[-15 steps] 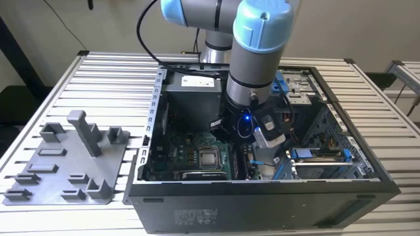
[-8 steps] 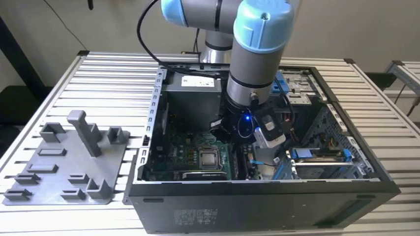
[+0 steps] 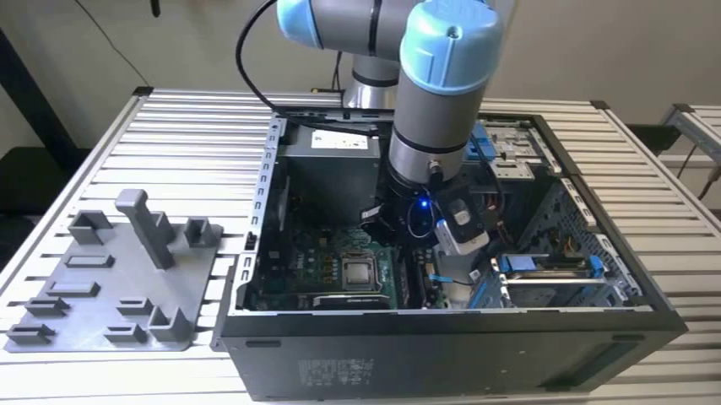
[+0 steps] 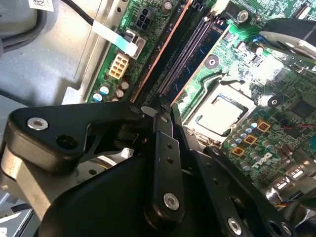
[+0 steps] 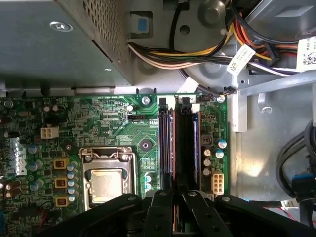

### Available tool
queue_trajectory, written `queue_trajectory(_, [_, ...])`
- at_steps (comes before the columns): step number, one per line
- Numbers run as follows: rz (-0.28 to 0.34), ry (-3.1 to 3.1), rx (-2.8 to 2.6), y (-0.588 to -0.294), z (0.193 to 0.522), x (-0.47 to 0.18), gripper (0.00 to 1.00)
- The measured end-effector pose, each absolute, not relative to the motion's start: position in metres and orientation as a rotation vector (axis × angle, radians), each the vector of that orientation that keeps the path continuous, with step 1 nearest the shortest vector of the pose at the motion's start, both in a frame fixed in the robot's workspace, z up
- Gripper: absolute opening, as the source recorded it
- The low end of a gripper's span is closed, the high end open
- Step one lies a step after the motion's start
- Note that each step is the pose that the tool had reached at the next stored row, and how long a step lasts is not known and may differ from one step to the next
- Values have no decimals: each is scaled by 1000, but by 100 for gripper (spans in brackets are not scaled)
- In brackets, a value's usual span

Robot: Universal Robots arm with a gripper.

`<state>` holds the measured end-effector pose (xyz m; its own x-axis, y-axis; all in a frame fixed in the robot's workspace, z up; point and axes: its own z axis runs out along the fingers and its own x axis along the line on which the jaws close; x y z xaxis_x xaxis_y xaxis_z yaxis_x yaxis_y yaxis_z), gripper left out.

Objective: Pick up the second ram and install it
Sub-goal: 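Insert the second ram into the second slot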

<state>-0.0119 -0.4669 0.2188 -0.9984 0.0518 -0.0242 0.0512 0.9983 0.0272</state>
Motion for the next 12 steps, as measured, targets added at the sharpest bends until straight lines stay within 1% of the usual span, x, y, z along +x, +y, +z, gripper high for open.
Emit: queue_trajectory(12, [41, 3115, 77, -466, 218, -12, 14])
